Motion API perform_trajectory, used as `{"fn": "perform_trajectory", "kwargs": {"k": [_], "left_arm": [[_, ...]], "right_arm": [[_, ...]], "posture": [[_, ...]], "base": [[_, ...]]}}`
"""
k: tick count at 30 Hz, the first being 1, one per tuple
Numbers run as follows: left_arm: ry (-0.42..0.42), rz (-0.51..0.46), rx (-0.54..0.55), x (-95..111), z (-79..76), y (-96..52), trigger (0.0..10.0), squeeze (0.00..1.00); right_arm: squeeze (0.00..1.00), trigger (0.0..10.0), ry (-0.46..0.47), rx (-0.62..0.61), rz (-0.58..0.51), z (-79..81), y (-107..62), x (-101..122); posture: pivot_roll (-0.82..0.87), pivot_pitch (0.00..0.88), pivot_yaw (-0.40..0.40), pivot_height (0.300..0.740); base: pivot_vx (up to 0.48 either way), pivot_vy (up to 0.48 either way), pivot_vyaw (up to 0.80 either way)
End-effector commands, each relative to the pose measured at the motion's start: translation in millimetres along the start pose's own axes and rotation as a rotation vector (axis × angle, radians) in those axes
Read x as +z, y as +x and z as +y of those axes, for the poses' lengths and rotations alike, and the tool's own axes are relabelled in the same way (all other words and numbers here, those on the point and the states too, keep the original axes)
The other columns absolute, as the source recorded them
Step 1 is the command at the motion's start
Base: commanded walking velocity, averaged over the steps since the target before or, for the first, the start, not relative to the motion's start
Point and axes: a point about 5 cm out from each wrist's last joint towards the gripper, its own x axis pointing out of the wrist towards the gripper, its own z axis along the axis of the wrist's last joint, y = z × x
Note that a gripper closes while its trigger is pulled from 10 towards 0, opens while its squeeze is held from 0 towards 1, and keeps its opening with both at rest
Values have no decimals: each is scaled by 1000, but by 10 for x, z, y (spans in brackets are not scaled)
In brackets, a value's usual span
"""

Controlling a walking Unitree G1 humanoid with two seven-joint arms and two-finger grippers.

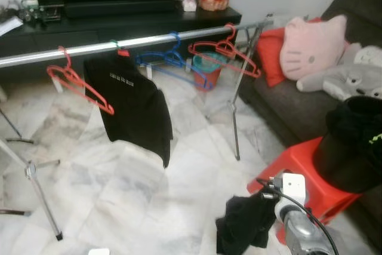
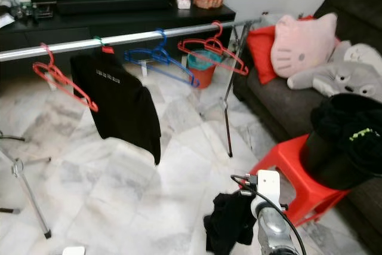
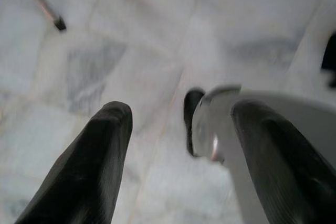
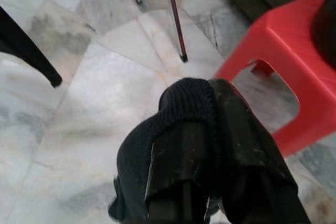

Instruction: Hang hanger

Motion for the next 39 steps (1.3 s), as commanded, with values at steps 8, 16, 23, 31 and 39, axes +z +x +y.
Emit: {"fn": "perform_trajectory", "kwargs": {"k": [8, 16, 23, 31, 39], "left_arm": [[9, -599, 28, 1528, 120, 124, 10000, 0], [31, -871, -25, 1993, -2, -118, 10000, 0], [10, -903, -55, 2035, -129, -236, 10000, 0], [4, -880, -36, 2080, -104, -262, 10000, 0], [3, -880, -34, 2166, -118, -279, 10000, 0]], "right_arm": [[0, 10000, 6, 2, -49, -11, 13, 81], [0, 10000, 10, -1, -84, -6, 21, 138], [0, 10000, 3, -9, -99, -8, 21, 158], [0, 10000, -28, 16, -110, 29, 18, 165], [0, 10000, -15, 24, -110, 52, 23, 172]], "posture": [[-4, 0, -78, 740], [-7, 0, -76, 740], [-15, 0, -73, 740], [-13, 0, -73, 740], [-12, 0, -75, 740]], "base": [[0, 0, 0], [0, 0, 0], [0, 0, 0], [0, 0, 285], [263, 0, 88]]}}
